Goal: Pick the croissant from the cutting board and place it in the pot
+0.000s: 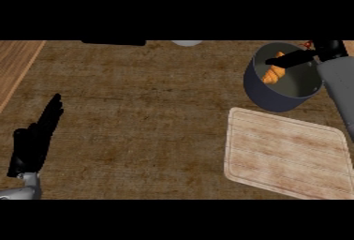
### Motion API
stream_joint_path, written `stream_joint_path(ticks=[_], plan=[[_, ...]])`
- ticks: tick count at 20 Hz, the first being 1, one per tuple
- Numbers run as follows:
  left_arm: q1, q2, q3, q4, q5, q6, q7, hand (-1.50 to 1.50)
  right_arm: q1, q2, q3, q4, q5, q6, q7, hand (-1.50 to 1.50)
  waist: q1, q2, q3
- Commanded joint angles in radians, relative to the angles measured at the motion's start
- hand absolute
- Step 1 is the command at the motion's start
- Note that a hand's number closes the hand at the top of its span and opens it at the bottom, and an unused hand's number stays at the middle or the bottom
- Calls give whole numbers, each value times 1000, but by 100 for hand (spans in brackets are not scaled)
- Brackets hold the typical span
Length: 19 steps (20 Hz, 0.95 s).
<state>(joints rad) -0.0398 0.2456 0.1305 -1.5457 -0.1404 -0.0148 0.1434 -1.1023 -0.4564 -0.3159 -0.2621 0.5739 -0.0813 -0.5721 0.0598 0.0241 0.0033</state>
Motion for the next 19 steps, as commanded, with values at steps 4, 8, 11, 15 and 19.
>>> stream_joint_path(ticks=[4,8,11,15,19], plan=[[-6,4,13,41,-4,0,-18,0,-48,-51,-180,20,-194,143,-62,-150,-18,-6,-1],[0,28,44,30,38,-38,-14,0,-39,-115,-194,63,-216,269,-31,-150,-15,-6,-2],[22,4,21,-14,-1,2,12,0,14,-155,-207,77,-237,358,-48,-150,-23,-10,-1],[23,-19,-1,29,-29,15,-42,0,81,-225,-227,85,-262,449,-103,-150,-21,-5,-1],[17,4,30,4,4,-9,-5,0,170,-283,-242,77,-286,543,-181,-150,-27,-7,0]])
